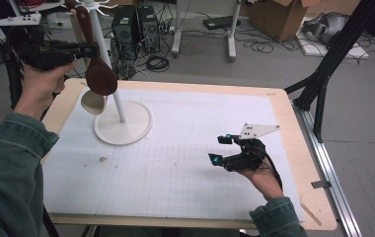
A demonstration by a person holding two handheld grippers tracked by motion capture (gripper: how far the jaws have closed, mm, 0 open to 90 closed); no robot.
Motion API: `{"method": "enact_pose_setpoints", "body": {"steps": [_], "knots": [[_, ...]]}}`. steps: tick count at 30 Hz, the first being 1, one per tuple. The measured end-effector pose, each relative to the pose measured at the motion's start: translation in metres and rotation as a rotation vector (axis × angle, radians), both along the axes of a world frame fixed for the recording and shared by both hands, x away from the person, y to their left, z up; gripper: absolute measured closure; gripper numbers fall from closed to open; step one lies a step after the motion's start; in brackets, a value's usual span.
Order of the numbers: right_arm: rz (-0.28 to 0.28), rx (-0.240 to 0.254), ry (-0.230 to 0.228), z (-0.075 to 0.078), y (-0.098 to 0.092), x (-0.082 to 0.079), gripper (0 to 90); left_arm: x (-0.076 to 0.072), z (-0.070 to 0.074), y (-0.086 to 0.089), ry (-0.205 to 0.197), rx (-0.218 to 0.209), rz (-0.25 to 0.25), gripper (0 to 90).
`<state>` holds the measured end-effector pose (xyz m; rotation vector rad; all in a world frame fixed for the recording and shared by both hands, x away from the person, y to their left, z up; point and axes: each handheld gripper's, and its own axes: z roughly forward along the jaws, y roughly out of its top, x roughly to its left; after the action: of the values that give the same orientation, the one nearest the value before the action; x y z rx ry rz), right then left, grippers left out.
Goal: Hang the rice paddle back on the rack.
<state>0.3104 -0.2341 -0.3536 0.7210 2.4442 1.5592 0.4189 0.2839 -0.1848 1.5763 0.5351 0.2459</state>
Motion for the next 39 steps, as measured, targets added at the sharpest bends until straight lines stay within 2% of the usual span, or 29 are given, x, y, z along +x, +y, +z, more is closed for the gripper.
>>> {"method": "enact_pose_setpoints", "body": {"steps": [4, 7, 8, 15, 22, 27, 34, 39], "knots": [[0.003, -0.001, 0.002, 0.001, 0.002, 0.000, 25.8, -0.001, -0.003, 0.003, 0.003, -0.028, 0.010, 76.0], [0.006, 0.003, 0.003, 0.002, 0.002, 0.000, 25.8, 0.000, -0.004, 0.005, 0.014, -0.025, 0.016, 76.7], [0.005, 0.003, 0.000, 0.002, 0.002, 0.000, 25.9, 0.000, -0.004, 0.006, 0.022, -0.036, 0.010, 76.9], [0.013, 0.005, 0.000, 0.004, 0.004, 0.001, 25.9, 0.002, -0.005, 0.005, 0.024, -0.035, 0.013, 77.0], [0.012, 0.005, -0.003, 0.004, 0.006, 0.002, 25.8, -0.004, -0.006, 0.005, 0.006, -0.012, 0.049, 75.1], [0.004, 0.011, 0.000, 0.005, 0.003, 0.003, 25.9, -0.010, -0.005, 0.007, -0.004, 0.003, 0.067, 70.4], [-0.009, 0.011, 0.003, 0.004, 0.002, 0.005, 25.8, -0.017, -0.001, 0.009, -0.023, 0.050, 0.101, 62.8], [-0.039, 0.013, -0.002, 0.004, -0.002, 0.007, 25.7, -0.024, 0.000, 0.011, -0.031, 0.093, 0.125, 55.7]]}}
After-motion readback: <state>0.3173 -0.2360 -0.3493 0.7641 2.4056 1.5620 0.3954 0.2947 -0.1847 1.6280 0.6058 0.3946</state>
